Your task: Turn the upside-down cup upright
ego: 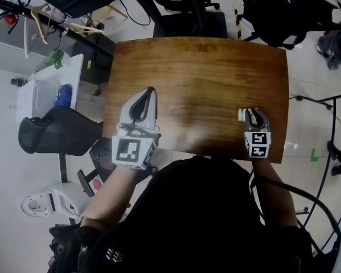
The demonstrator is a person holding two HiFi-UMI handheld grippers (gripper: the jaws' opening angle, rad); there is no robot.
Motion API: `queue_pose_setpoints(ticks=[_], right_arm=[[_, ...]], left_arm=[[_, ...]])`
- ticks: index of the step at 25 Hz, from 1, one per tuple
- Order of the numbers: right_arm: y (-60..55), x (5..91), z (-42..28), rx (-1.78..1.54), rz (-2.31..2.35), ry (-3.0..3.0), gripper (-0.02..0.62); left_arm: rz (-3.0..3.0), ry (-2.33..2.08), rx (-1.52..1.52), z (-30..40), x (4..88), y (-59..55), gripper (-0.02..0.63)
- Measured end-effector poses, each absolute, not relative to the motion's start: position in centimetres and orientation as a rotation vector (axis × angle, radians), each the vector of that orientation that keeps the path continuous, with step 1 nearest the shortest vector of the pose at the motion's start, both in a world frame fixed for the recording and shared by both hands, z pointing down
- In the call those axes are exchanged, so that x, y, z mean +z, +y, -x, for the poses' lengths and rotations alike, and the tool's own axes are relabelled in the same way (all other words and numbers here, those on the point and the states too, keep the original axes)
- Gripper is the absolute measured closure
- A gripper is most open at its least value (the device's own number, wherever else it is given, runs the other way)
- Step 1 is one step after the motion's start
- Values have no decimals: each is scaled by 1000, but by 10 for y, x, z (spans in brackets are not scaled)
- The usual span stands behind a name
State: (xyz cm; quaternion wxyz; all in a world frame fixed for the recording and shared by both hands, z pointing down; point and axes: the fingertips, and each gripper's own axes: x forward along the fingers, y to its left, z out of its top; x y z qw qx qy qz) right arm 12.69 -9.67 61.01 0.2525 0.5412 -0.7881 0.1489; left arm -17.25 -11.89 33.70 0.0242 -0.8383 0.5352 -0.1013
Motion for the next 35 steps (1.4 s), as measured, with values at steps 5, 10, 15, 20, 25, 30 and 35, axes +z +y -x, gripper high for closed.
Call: queue_pose_setpoints(ticks=[5, 10, 15, 20, 25, 30, 35], right_arm=[[-88, 633, -179, 688, -1593, -2022, 421], [-88, 644, -178, 1098, -1596, -2102, 460], [-95, 629, -167, 890, -1494, -2124, 527], [-95, 613, -157, 657, -1407, -2130, 563], [-87, 610, -142, 546, -1285, -2114, 581], [-72, 611, -107, 396, -1038, -2088, 581], [-65, 622, -83, 368, -920, -2069, 580]], left_arm=[[2621, 1622, -286, 156, 337, -124, 606], [2618, 1623, -281, 151, 337, -124, 606], [2619, 1625, -284, 150, 338, -122, 606], [2621, 1624, -268, 148, 338, -119, 606], [2615, 1642, -254, 152, 338, -115, 606], [2615, 1667, -240, 156, 340, -111, 606], [2605, 1679, -242, 160, 341, -107, 606]])
